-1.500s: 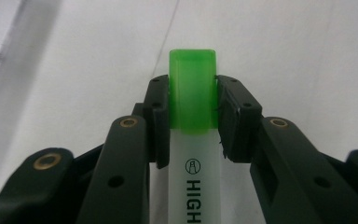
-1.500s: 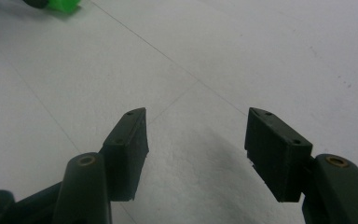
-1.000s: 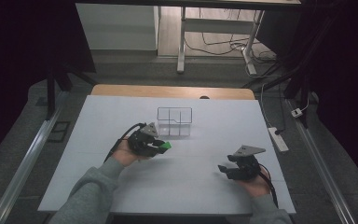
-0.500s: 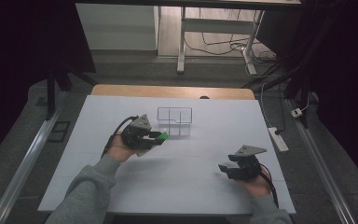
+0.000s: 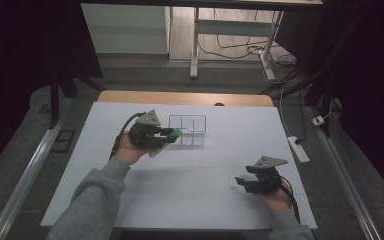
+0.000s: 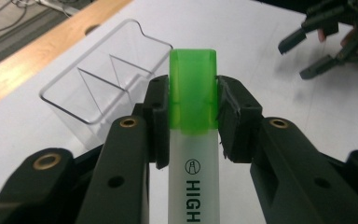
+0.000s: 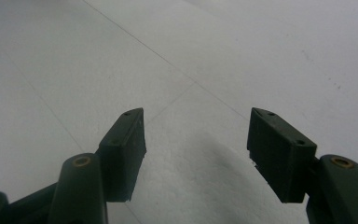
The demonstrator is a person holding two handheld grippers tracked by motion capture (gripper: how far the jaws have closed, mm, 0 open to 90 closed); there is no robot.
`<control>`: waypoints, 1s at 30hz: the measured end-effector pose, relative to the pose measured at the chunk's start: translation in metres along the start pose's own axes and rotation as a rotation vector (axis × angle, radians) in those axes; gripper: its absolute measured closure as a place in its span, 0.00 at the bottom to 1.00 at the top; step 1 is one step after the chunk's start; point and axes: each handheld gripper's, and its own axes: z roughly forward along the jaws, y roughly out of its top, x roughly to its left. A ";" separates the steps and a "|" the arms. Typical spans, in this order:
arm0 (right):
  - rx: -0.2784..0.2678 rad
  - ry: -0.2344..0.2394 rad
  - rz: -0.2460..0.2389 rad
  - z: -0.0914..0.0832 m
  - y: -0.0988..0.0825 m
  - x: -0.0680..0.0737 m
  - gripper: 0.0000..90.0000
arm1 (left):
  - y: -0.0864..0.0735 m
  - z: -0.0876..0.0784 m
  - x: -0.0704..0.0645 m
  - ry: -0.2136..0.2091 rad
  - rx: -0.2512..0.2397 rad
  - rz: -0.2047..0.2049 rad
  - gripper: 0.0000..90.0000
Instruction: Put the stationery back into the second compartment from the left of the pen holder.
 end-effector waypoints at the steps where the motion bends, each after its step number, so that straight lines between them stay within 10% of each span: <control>1: 0.002 0.000 -0.001 -0.001 0.000 0.000 0.40 | 0.002 -0.001 0.001 0.001 -0.004 -0.004 0.74; 30: 0.002 -0.011 0.012 -0.006 -0.007 -0.007 0.39 | 0.060 0.015 0.029 0.042 -0.118 -0.038 0.74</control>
